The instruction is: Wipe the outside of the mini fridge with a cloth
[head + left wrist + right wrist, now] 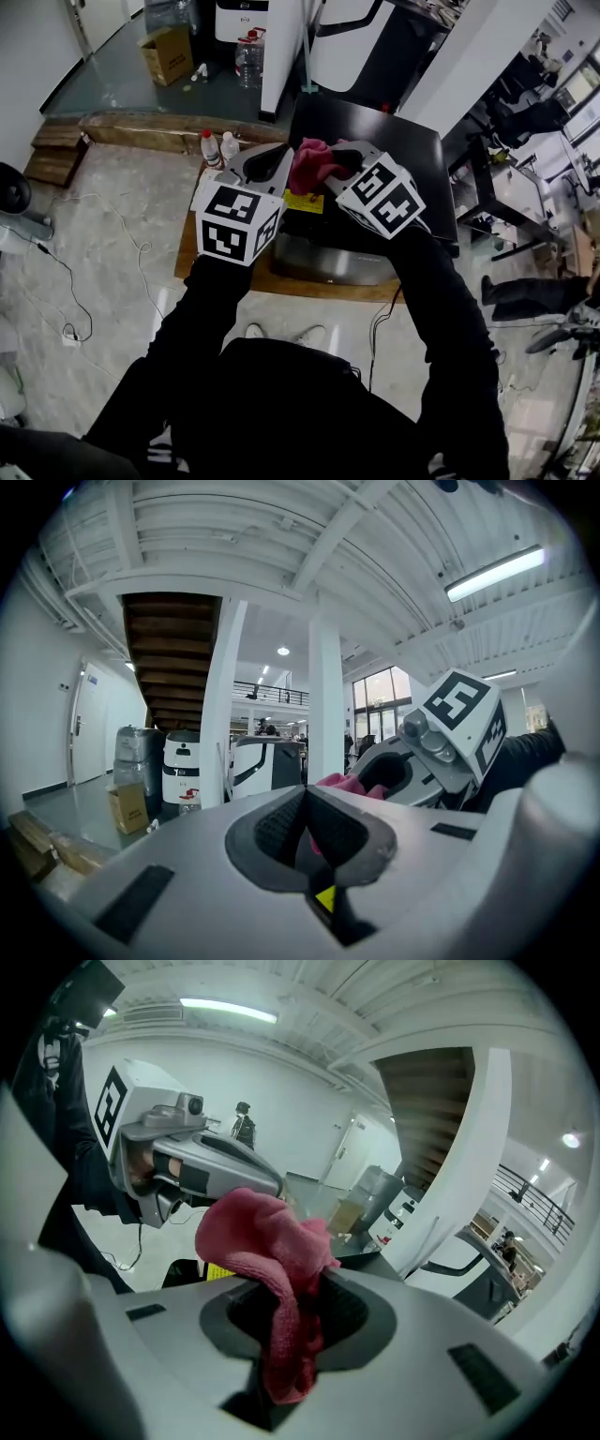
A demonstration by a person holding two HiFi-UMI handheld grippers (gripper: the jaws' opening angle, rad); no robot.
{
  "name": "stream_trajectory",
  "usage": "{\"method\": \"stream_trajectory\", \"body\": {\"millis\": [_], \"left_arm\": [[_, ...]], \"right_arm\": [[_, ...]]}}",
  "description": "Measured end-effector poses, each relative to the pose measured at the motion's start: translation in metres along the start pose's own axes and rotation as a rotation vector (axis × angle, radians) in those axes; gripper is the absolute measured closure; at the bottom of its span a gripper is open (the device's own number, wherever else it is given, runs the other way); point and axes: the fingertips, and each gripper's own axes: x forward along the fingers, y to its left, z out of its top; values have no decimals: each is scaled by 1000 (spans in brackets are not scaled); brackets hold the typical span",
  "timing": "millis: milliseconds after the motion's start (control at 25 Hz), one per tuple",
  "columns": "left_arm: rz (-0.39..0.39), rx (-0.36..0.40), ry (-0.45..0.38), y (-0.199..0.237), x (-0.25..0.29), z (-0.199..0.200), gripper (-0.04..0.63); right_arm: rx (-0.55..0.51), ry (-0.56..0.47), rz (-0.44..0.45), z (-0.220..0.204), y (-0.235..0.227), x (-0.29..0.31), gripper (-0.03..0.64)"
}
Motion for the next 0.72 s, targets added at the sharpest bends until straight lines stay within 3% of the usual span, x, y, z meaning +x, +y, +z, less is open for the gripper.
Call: {"method": "stream_trajectory", "body": {"millis": [200, 720], "left_arm": [[-54, -23, 23, -2, -15, -28, 589], [-60, -31, 42, -54, -8, -33, 590]], "right_arm": [[13, 75, 13, -16, 37, 37, 518], [-28, 112, -69, -58, 19, 8, 522]]}}
